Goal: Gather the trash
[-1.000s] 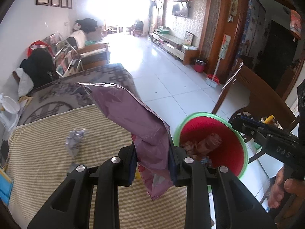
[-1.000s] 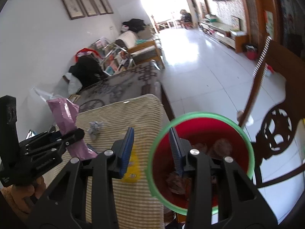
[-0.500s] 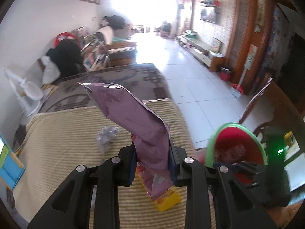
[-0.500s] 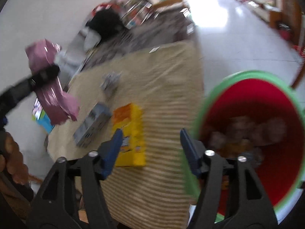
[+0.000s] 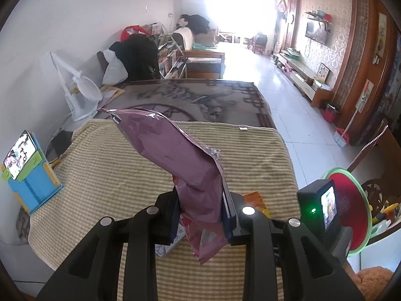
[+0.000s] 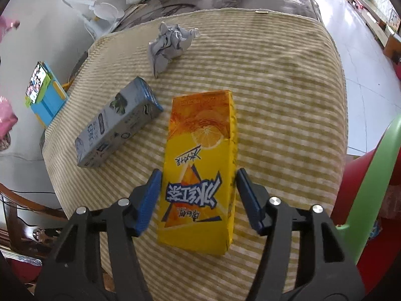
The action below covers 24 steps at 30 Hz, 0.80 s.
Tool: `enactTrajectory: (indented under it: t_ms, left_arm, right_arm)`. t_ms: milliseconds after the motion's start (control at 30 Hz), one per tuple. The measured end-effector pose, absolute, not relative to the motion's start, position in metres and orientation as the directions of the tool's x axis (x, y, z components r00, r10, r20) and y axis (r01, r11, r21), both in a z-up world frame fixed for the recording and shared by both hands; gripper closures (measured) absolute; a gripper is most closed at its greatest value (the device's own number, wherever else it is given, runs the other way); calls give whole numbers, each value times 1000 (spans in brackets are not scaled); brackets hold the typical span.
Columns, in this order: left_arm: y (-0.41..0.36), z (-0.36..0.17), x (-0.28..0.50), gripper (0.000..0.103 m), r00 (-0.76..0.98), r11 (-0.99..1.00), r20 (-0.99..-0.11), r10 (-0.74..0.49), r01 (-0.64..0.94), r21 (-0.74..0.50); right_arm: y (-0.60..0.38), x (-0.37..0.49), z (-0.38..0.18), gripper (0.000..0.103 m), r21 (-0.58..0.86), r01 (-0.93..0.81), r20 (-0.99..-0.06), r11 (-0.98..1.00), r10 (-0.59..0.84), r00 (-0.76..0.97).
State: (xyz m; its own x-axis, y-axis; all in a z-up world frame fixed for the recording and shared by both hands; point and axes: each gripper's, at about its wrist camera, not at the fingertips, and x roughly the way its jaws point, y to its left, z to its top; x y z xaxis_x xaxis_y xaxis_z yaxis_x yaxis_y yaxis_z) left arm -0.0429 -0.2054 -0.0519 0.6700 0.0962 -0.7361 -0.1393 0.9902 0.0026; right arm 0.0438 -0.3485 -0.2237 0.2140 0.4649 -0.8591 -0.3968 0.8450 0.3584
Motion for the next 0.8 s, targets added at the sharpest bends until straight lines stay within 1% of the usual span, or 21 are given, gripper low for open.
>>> enactTrajectory:
  t_ms: [133,267,400,500,667,800]
  left_arm:
    - [-219,-51,-33,78,672,995,-738,58,-97,-10]
    - [-252,-55,-20,78,668,999,-743,-38,15,-37]
    - [-302,-62,-6,78,637,982,-752,-166,176,-67]
    - [-338,-68,2,78,597,956,-761,-252,277,-99]
    - [-401,-83,11,78,502,884,-772,-389,439,-161]
    - [-436,-90,10,78,449,836,-777,-441,521,-173]
  right_arm:
    - [-380,43,-195,46,407,-361,-808,839,515,287]
    - [-435,39,-157,46,428,-281,-753,859,511,415]
    - [-505,24,-124,46,399,-161,-722,903,418,552]
    - [-545,9,-114,46,375,-67,-722,925,337,605]
    - [-602,-22,-113,46,366,85,-734,927,231,638]
    - [-623,-39,-115,46,368,145,-740,918,196,643]
